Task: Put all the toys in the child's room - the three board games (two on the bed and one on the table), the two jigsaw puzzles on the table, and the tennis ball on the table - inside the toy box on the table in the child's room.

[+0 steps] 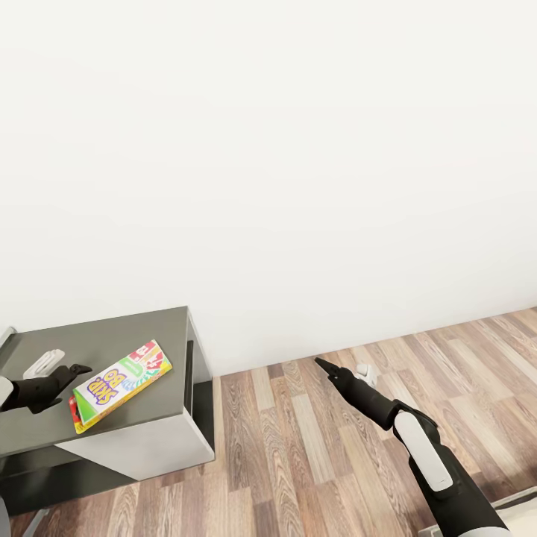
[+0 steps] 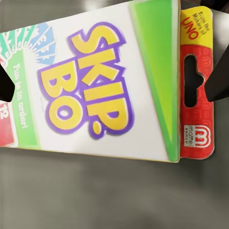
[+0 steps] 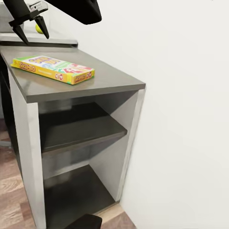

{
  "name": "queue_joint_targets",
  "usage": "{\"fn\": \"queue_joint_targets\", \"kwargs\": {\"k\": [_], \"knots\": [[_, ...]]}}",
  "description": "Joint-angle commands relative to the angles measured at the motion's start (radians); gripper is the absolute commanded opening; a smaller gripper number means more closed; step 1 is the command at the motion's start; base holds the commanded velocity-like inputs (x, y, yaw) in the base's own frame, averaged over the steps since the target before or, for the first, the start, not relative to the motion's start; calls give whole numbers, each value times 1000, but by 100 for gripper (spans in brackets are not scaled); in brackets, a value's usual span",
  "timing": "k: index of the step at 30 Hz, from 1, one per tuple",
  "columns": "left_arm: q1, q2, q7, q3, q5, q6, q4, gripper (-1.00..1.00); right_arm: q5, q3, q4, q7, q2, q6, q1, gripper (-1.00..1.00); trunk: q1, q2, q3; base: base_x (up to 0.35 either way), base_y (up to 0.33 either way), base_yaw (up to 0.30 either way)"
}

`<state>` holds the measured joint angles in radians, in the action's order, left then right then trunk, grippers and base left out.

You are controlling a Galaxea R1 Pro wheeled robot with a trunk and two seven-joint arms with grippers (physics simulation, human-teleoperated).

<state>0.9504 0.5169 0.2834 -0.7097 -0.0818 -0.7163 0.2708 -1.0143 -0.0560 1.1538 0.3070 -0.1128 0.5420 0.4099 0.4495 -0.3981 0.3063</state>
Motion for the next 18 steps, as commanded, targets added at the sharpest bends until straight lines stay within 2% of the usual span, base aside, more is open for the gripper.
{"fn": "queue_joint_targets", "kwargs": {"k": [1, 18], "knots": [[1, 0, -3, -2, -8, -7, 1, 100, -4, -1, 0, 0, -1, 3, 0, 100, 1, -2, 2, 0, 0, 0], [1, 0, -2, -2, -7, -8, 1, 100, 16, -1, -4, -1, 2, 6, 1, 100, 1, -2, 21, 0, 0, 0]]}}
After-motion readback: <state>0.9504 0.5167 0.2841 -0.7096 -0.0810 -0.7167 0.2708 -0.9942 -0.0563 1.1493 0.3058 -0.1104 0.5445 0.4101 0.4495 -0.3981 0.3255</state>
